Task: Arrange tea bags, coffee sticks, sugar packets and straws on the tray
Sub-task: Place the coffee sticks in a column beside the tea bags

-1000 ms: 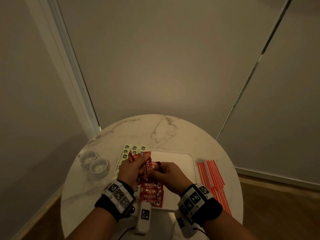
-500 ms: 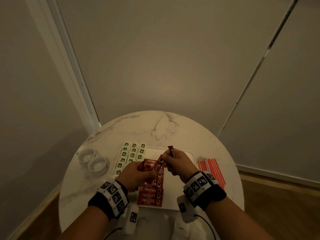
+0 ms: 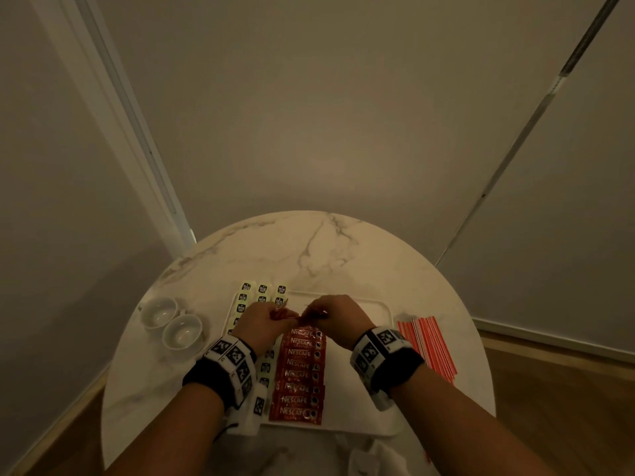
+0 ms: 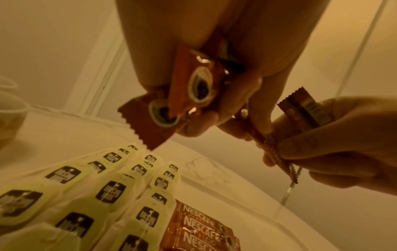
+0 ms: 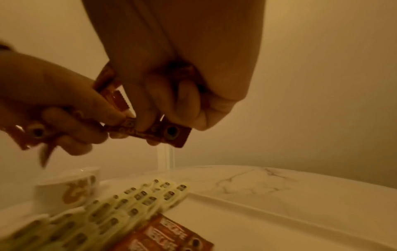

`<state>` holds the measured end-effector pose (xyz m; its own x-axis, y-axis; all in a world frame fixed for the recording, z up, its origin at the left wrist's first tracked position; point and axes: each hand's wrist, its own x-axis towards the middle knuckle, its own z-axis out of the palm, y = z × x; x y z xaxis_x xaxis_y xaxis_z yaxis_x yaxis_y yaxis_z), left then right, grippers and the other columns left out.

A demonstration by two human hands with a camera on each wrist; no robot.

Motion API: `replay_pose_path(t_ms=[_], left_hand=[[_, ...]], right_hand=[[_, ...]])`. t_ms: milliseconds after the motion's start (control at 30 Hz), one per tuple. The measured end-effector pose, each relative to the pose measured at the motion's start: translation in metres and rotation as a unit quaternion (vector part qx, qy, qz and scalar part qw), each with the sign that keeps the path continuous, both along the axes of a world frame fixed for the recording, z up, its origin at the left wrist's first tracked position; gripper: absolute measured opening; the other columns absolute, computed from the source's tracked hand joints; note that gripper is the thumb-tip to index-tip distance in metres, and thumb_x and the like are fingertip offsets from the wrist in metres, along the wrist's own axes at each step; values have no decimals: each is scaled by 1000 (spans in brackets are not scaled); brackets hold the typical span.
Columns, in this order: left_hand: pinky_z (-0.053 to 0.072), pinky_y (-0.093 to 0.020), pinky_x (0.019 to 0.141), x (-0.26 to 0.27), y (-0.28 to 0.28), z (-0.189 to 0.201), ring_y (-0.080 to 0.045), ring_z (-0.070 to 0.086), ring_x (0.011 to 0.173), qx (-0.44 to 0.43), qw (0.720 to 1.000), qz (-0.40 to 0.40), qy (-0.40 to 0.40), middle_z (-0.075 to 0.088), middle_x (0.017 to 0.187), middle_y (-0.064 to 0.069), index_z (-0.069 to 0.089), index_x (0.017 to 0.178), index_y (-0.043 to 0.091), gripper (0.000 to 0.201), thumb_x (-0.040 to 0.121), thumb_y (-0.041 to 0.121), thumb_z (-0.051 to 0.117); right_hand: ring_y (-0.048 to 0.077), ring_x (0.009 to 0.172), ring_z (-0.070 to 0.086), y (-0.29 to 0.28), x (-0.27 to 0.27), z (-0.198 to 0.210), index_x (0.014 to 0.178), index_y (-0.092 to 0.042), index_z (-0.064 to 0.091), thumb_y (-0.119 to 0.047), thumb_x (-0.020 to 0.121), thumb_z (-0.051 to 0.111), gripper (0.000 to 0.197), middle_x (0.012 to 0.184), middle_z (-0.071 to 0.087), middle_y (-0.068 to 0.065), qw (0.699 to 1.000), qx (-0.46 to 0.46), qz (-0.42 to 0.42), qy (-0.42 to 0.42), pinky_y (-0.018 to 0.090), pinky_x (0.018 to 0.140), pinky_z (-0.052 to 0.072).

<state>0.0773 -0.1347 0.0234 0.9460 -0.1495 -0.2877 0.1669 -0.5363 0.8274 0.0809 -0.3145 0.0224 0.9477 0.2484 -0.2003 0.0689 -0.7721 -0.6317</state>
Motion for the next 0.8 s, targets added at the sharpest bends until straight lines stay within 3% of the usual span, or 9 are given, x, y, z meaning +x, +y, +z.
replay_pose_path(t_ms=[100, 233, 333, 500, 733, 800], left_hand=[[43, -23, 85, 9, 9, -11, -13, 61, 95, -18, 997, 71, 1, 68, 99, 1, 72, 105, 17, 22, 83, 17, 69], [49, -29, 86, 9, 23, -30, -14, 64, 91, -27, 995, 96, 0, 70, 91, 4, 69, 86, 31, 14, 84, 17, 69], [50, -34, 92, 7, 32, -39, -13, 66, 92, -48, 993, 107, 14, 71, 91, 7, 69, 80, 34, 18, 83, 17, 71], [52, -38, 91, 5, 43, -46, -15, 67, 94, -88, 987, 129, 24, 73, 93, 3, 72, 87, 27, 13, 85, 15, 69], [50, -22, 78, 7, 48, -47, -11, 67, 91, -86, 988, 131, 8, 73, 93, 4, 73, 97, 20, 12, 87, 18, 67], [50, -24, 82, 7, 48, -47, -10, 67, 92, -89, 988, 129, 10, 73, 94, 4, 73, 97, 20, 12, 86, 17, 67]], right_hand=[[12, 88, 63, -6, 26, -17, 100, -16, 75, -27, 88, 68, 18, 100, 72, 1, 996, 30, -77, 37, 22, 78, 45], [21, 97, 65, -6, 55, -49, 99, -12, 75, -21, 87, 66, 17, 103, 72, 8, 987, 1, -133, 85, 31, 87, 52], [23, 98, 64, 2, 66, -69, 97, -11, 75, -19, 88, 63, 16, 104, 71, 8, 985, -12, -136, 104, 32, 88, 52], [24, 97, 65, 12, 76, -86, 96, -12, 74, -15, 88, 59, 17, 102, 72, 8, 983, -28, -129, 127, 33, 89, 52], [21, 93, 66, 14, 81, -92, 94, -13, 75, -13, 87, 60, 16, 98, 72, 7, 986, -37, -104, 124, 28, 84, 50], [21, 95, 65, 15, 81, -91, 95, -14, 75, -13, 87, 61, 16, 99, 72, 7, 987, -45, -95, 121, 28, 86, 50]])
